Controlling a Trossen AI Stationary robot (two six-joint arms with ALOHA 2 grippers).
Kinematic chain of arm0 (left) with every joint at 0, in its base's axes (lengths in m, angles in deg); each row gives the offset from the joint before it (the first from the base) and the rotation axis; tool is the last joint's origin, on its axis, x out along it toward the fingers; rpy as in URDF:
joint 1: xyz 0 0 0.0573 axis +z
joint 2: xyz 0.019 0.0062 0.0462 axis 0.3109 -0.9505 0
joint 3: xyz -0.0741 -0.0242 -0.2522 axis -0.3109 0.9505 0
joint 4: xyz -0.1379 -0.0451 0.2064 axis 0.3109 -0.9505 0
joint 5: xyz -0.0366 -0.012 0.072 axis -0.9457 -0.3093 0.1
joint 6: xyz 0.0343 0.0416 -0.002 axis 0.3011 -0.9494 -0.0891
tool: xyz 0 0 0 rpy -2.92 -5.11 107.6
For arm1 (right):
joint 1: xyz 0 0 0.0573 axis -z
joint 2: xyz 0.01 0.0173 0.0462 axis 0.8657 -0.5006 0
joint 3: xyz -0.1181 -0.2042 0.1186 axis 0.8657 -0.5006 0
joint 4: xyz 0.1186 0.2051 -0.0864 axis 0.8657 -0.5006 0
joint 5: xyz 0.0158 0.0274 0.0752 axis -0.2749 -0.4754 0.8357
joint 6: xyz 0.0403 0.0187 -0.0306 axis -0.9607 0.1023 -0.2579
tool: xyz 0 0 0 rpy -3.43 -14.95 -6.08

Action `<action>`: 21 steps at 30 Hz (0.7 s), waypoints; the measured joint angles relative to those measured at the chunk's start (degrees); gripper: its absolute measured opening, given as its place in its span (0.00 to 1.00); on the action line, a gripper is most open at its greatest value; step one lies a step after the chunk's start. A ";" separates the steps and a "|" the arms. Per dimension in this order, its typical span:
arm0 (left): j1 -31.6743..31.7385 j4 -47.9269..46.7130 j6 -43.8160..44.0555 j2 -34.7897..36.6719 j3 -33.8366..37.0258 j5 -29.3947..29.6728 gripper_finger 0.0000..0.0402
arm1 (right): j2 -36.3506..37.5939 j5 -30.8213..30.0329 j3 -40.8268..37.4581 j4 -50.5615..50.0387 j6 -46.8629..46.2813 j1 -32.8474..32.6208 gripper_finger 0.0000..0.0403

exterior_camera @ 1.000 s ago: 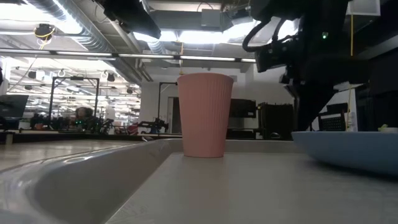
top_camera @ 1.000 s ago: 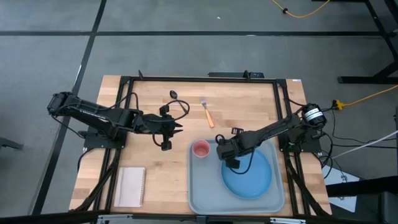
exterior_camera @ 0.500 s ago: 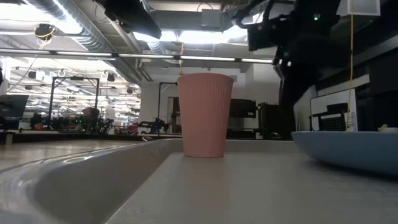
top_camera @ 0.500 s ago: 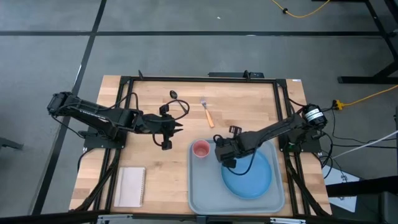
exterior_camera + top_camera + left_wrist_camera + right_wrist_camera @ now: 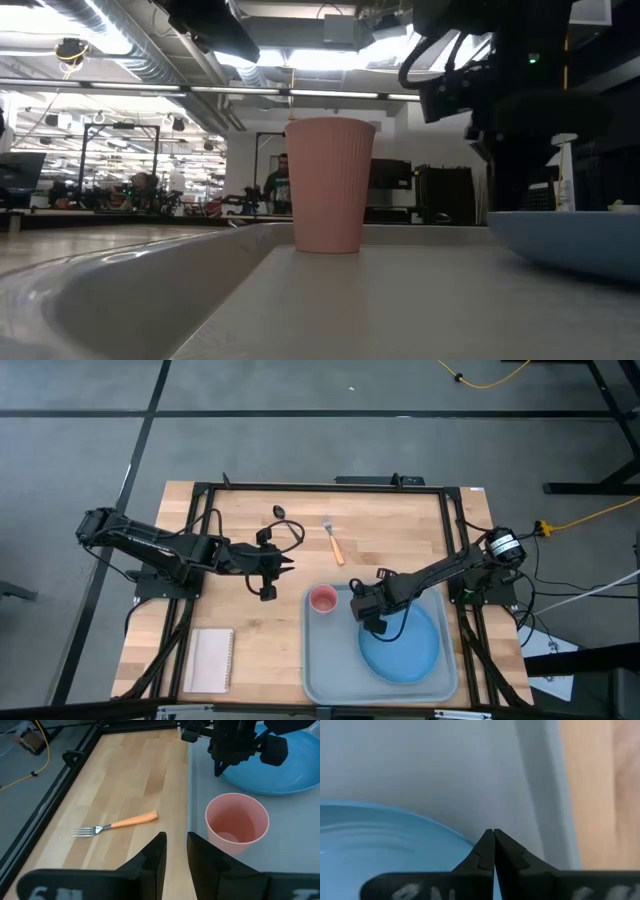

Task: Pick and place plate/cup/fork/spoon on tray
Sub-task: Put the blue plate on the bottom right of the gray tray, then put the black spoon on the gray tray to the bottom of the pink cup

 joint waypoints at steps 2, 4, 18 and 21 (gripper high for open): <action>0.00 -0.02 0.00 0.00 0.00 0.02 0.17 | 0.00 1.43 0.00 -0.39 -0.02 0.00 0.01; 0.00 0.00 0.00 0.00 0.00 0.02 0.17 | 0.00 1.86 0.00 -0.81 -0.14 0.00 0.01; 0.00 0.00 -1.54 0.00 0.00 0.84 0.17 | 0.00 -9.27 8.42 -7.85 -3.13 -0.02 0.01; 0.02 0.00 -2.91 0.00 0.00 1.41 0.17 | 0.01 -5.66 10.38 -7.63 -2.95 -0.09 0.01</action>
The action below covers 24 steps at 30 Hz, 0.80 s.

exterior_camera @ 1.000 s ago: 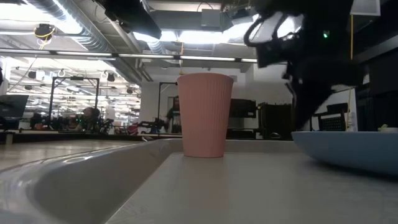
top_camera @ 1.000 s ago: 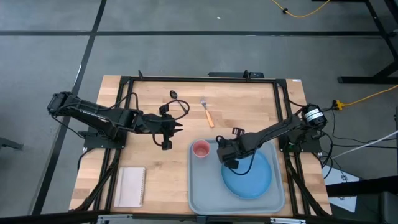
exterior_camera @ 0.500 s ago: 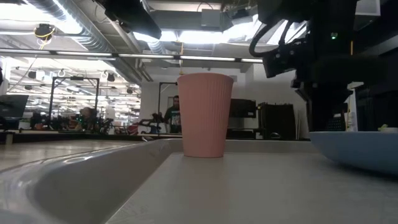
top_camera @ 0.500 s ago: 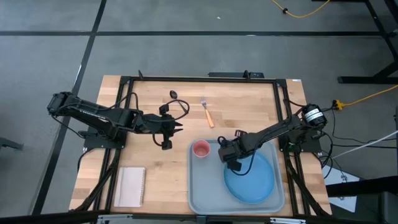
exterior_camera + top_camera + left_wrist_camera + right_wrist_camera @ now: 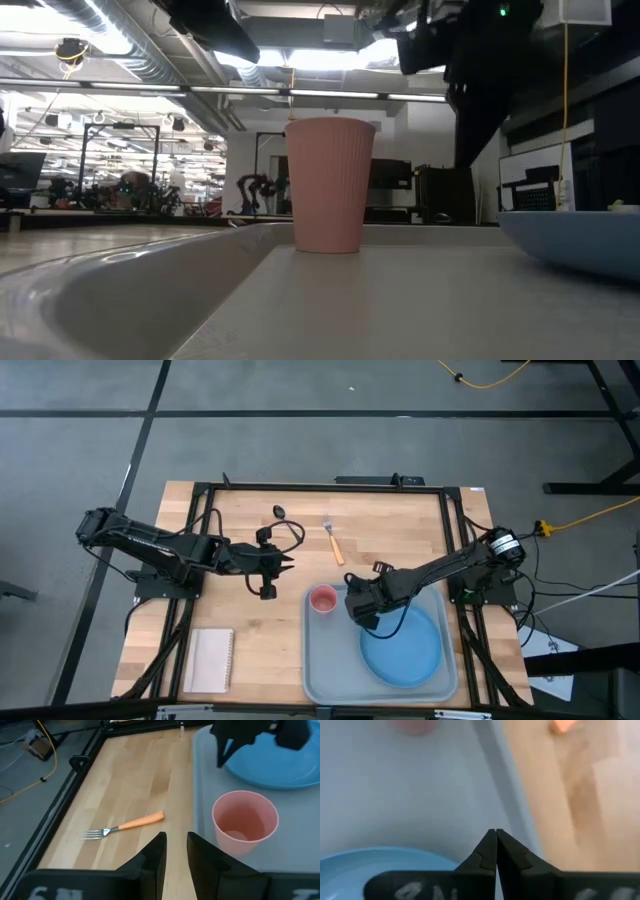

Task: Pick and place plate/cup/fork/spoon on tray
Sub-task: Put the black spoon on the gray tray to the bottom of the pink cup

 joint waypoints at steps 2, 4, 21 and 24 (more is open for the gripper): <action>0.00 -0.02 0.02 0.00 0.00 0.07 0.17 | 0.01 4.05 0.92 0.12 -0.27 0.00 0.01; 0.00 0.00 0.02 0.00 0.00 0.05 0.17 | 0.01 8.84 1.36 0.27 -0.37 -0.05 0.01; -0.02 -0.24 0.04 0.00 0.00 0.01 0.17 | 12.72 8.50 -12.66 6.68 4.41 -3.39 0.01; -0.02 -0.26 0.06 0.00 0.00 0.01 0.17 | 20.99 8.83 -23.24 18.47 2.81 -4.91 0.01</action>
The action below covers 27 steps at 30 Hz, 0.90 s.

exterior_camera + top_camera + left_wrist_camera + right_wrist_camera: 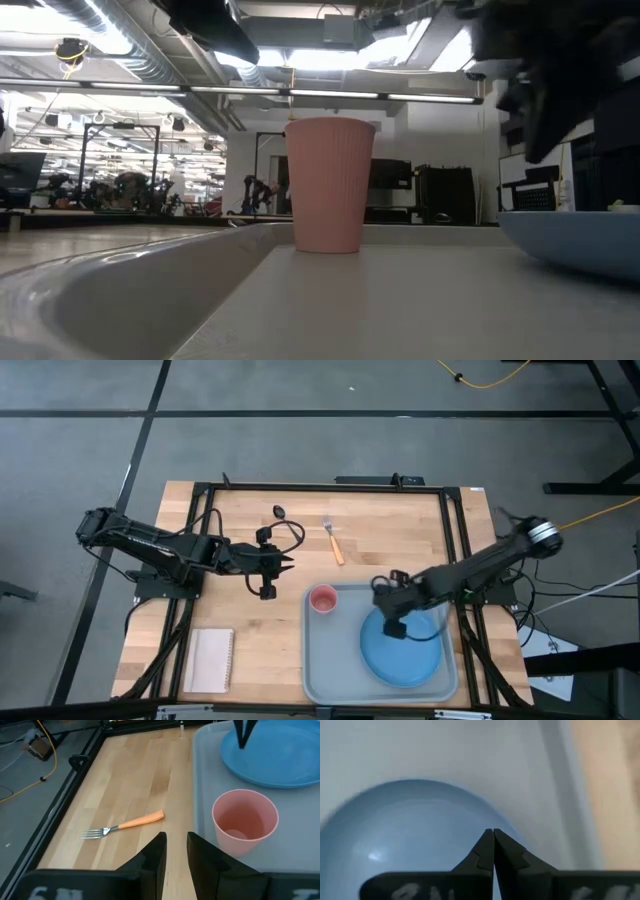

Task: Pick and place plate/cup/fork/spoon on tray
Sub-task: Put the black spoon on the gray tray to the bottom of the pink cup

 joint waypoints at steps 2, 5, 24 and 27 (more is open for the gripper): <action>0.00 0.00 0.01 0.00 0.00 -0.03 0.17 | 5.87 1.09 -7.58 9.98 -0.11 -1.02 0.01; 0.00 0.09 0.01 0.00 0.00 -0.02 0.17 | 14.28 3.13 -18.16 27.48 1.13 -2.03 0.01; 0.00 0.26 -0.01 0.02 0.00 -0.02 0.17 | 41.98 8.37 -50.94 81.45 20.73 -1.80 0.01; 0.00 0.33 0.01 0.02 0.00 0.00 0.17 | 43.29 8.43 -50.93 80.56 25.48 -0.42 0.01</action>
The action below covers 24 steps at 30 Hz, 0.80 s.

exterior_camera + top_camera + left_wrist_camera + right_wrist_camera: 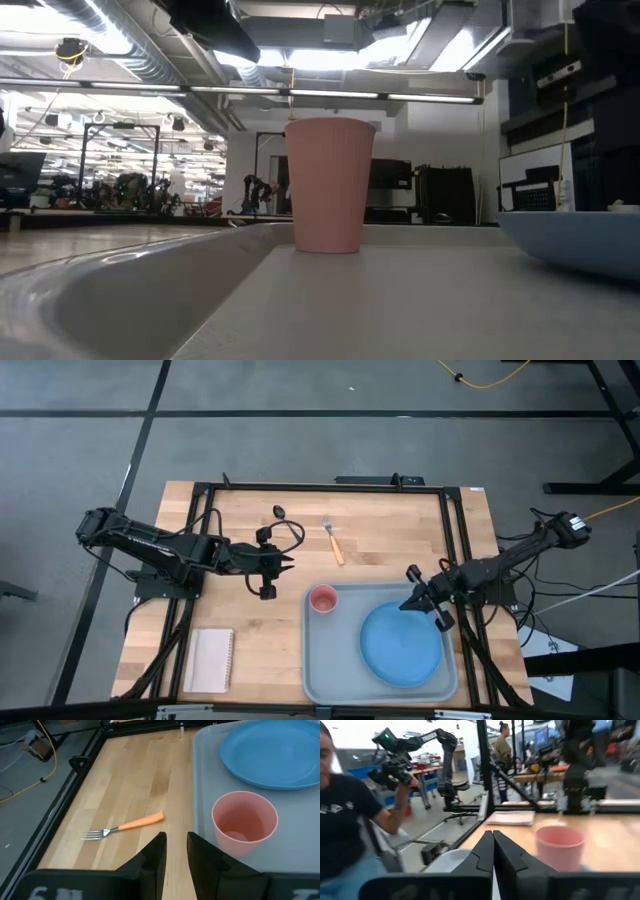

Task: Pick and place plate/cup/fork/spoon on tray
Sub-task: Put the black spoon on the gray tray to the bottom of the pink cup

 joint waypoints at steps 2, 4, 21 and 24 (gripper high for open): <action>0.00 -0.02 0.02 0.00 0.00 -0.02 0.17 | 0.39 -0.02 0.02 -1.17 3.32 1.23 0.01; 0.00 -0.01 0.02 0.00 0.00 -0.02 0.17 | 0.46 -0.04 0.00 -3.31 5.44 2.60 0.01; 0.00 -0.04 0.04 0.00 0.00 -0.02 0.17 | 1.72 -4.05 -0.03 -17.21 -5.61 10.20 0.01; 0.00 -0.04 0.09 0.00 0.00 -0.02 0.17 | 3.15 -4.05 -0.05 -17.33 -5.94 12.14 0.01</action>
